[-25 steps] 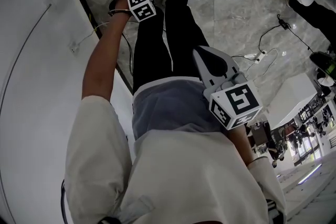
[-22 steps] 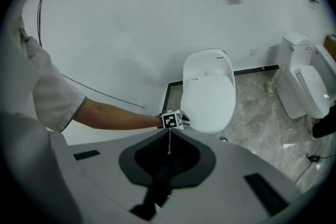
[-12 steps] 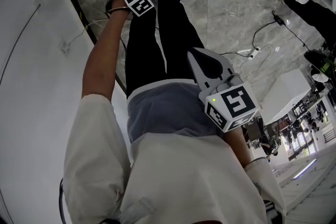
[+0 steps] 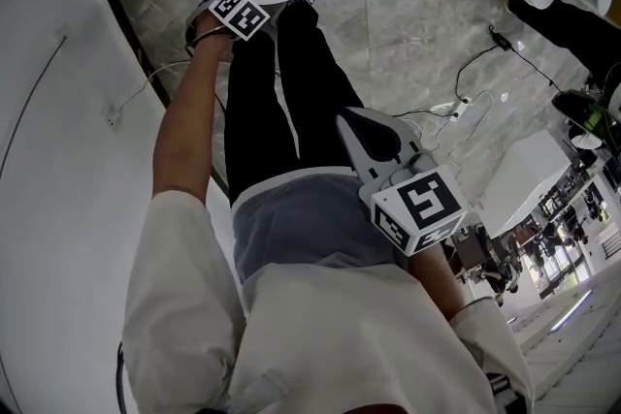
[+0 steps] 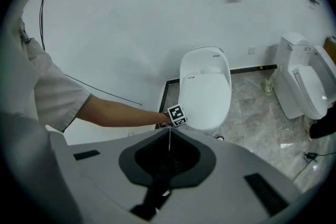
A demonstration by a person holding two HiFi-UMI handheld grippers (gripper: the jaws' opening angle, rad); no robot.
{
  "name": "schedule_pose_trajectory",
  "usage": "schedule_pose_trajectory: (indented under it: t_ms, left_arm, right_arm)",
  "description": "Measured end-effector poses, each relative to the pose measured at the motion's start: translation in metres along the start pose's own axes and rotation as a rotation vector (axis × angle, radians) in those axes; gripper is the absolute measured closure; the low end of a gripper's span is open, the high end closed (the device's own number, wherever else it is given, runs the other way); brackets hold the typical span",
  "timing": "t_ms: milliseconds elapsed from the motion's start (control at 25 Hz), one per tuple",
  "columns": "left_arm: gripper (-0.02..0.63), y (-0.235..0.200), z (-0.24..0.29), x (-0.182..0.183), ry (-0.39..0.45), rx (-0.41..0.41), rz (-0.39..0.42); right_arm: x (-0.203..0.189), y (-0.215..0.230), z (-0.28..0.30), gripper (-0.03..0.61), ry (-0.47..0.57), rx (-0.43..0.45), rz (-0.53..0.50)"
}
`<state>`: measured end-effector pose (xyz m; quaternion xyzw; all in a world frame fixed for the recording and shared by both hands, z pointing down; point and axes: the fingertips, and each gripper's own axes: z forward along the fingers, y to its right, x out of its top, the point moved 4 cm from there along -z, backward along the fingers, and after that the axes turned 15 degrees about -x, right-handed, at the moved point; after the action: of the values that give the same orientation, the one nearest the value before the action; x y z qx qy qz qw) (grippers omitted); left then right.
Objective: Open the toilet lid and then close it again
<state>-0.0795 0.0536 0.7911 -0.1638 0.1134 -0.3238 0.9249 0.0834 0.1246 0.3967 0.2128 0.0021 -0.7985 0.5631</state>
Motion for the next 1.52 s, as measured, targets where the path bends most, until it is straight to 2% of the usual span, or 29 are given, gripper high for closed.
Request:
schedule_pose_trajectory:
  t_ms: [160, 400, 680, 840, 1040, 1160, 1520]
  left_arm:
    - [0.595, -0.003, -0.005, 0.0, 0.053, -0.043, -0.076]
    - [0.595, 0.009, -0.014, -0.014, 0.056, -0.14, -0.196]
    - [0.595, 0.028, -0.052, -0.026, 0.225, -0.206, -0.43]
    - [0.595, 0.04, -0.085, -0.028, 0.342, -0.204, -0.51]
    - [0.595, 0.052, -0.137, -0.031, 0.485, -0.178, -0.569]
    - [0.595, 0.061, -0.156, -0.028, 0.532, -0.177, -0.588]
    - [0.595, 0.093, -0.235, -0.023, 0.65, -0.159, -0.538]
  right_arm:
    - [0.006, -0.001, 0.001, 0.568, 0.014, 0.003, -0.004]
    - [0.016, -0.005, -0.001, 0.568, 0.045, 0.012, -0.015]
    - [0.028, -0.009, -0.013, 0.568, 0.092, 0.01, -0.019]
    - [0.034, -0.015, -0.019, 0.568, 0.124, 0.008, -0.035]
    - [0.042, -0.027, -0.025, 0.568, 0.179, 0.013, -0.049]
    - [0.048, -0.031, -0.029, 0.568, 0.202, 0.009, -0.051]
    - [0.066, -0.037, -0.046, 0.568, 0.309, -0.011, -0.033]
